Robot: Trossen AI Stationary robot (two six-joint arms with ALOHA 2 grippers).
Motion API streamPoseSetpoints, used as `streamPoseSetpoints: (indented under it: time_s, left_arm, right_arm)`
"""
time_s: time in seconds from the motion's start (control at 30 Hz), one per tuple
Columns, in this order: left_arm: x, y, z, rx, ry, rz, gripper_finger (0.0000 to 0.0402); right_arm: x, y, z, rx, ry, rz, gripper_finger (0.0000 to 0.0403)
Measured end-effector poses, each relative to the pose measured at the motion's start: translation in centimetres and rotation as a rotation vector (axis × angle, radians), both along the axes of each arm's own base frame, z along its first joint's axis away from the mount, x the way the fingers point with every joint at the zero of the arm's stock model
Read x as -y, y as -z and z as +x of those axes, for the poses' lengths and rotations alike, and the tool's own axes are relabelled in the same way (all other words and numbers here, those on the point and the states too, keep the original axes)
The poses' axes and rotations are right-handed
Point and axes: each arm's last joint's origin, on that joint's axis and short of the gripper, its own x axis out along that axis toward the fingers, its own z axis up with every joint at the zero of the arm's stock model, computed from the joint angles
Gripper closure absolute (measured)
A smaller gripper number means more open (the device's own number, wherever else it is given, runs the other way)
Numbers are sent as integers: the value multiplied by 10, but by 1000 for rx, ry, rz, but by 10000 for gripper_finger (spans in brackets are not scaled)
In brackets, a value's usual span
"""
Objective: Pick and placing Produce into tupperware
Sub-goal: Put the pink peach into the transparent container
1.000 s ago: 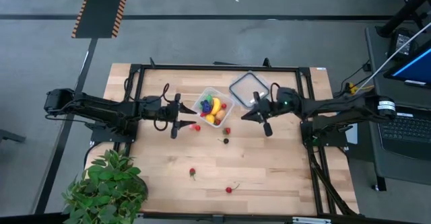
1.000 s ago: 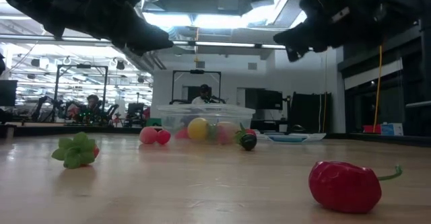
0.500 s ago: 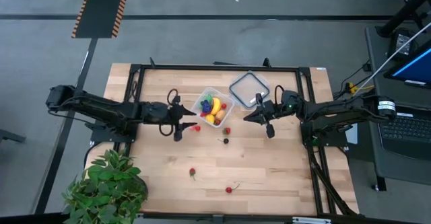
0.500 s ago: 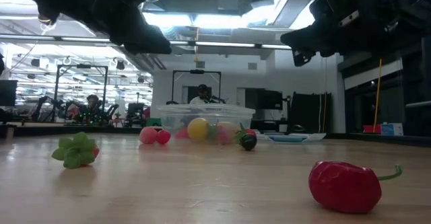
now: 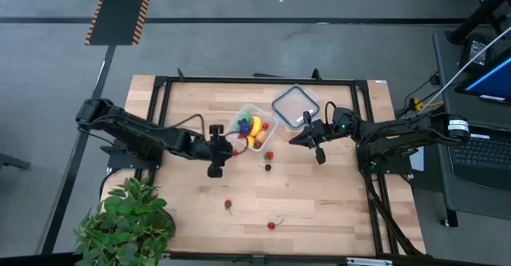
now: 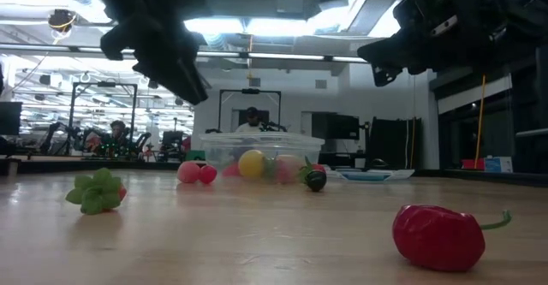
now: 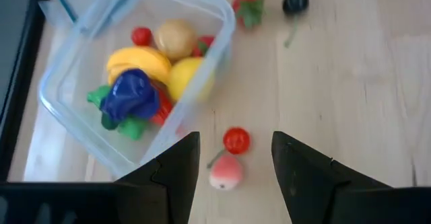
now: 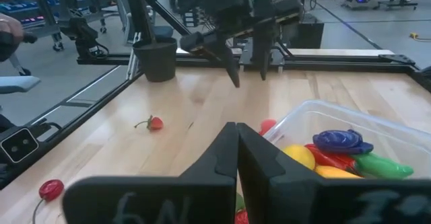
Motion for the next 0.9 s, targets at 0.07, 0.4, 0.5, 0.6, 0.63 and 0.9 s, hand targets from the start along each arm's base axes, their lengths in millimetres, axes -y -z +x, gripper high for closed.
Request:
streamPoseSetpoints:
  time_s: [0.07,0.4,0.5,0.6,0.63,0.9]
  left_arm:
    - [2,0,5,-40,1,10,223]
    - [6,21,17,-153,-109,-43,223]
    - [6,27,17,-191,-111,-33,223]
    - [5,31,18,-214,-117,-28,223]
    - [4,32,18,-219,-119,-29,223]
    - [-4,37,21,-248,-107,-17,223]
  right_arm:
    - [0,0,0,0,1,0,396]
    - [0,0,0,-2,0,5,395]
    - [0,0,0,-3,0,6,395]
    - [0,0,0,-5,1,7,395]
    - [0,0,0,-7,0,8,395]
    - [0,1,0,-8,1,8,395]
